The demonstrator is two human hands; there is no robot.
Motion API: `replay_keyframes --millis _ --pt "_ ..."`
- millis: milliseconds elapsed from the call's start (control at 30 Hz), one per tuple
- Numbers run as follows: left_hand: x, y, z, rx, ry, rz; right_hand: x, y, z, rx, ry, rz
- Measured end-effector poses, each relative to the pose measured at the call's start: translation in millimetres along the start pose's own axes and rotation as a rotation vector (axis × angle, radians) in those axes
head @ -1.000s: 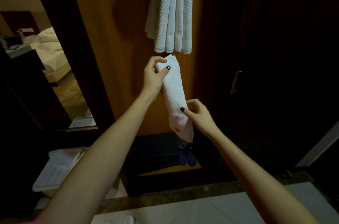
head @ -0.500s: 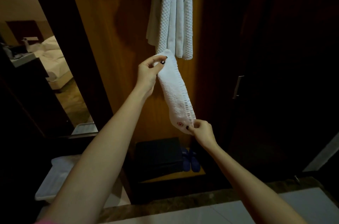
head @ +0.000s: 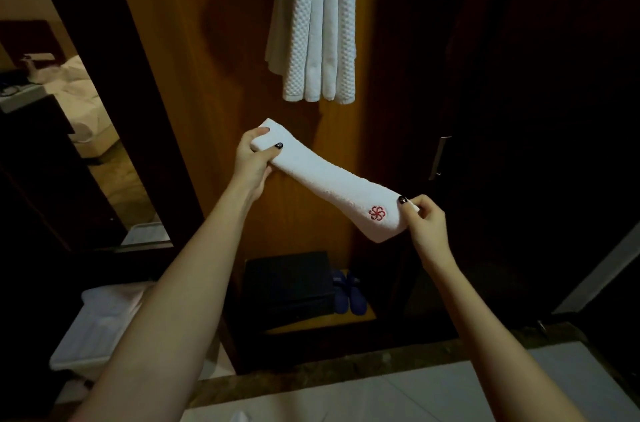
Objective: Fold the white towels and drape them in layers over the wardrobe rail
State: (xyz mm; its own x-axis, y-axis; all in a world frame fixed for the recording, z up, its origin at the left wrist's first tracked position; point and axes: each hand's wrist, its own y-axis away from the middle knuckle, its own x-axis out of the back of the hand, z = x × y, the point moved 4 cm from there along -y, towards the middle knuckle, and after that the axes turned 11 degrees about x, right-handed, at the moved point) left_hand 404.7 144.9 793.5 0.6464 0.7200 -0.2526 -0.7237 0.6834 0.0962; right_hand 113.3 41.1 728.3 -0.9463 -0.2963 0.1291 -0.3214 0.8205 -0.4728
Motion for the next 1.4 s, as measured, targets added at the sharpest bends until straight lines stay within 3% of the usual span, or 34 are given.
replay_keyframes --millis 167,333,400,633,867,1033,1267,1400 --pt "-11.8 0.4 -9.3 0.018 -0.041 -0.079 9.3 7.3 6.4 -0.095 0.024 -0.041" --pt "-26.2 3.6 -2.4 0.017 0.16 -0.163 6.7 20.7 11.3 -0.386 -0.27 -0.392" --pt "-32.9 5.6 0.5 0.047 0.237 -0.249 1.8 27.9 12.8 -0.439 -0.278 -0.518" --pt "-46.0 10.3 6.7 0.079 0.303 -0.437 -20.1 40.9 24.0 -0.393 -0.276 -0.616" --pt "-42.3 15.0 19.5 0.077 0.26 -0.489 -38.9 34.9 21.3 -0.418 -0.408 -0.67" --pt "-26.9 12.2 27.8 0.0 0.212 -0.326 -43.0 31.6 19.5 -0.376 -0.338 -0.608" --pt "-14.5 3.7 17.0 -0.085 0.209 -0.094 -26.7 10.8 6.0 -0.157 -0.149 -0.144" --pt "-13.7 -3.5 15.7 -0.156 0.181 0.097 -17.1 -3.2 -11.4 0.021 -0.08 -0.003"
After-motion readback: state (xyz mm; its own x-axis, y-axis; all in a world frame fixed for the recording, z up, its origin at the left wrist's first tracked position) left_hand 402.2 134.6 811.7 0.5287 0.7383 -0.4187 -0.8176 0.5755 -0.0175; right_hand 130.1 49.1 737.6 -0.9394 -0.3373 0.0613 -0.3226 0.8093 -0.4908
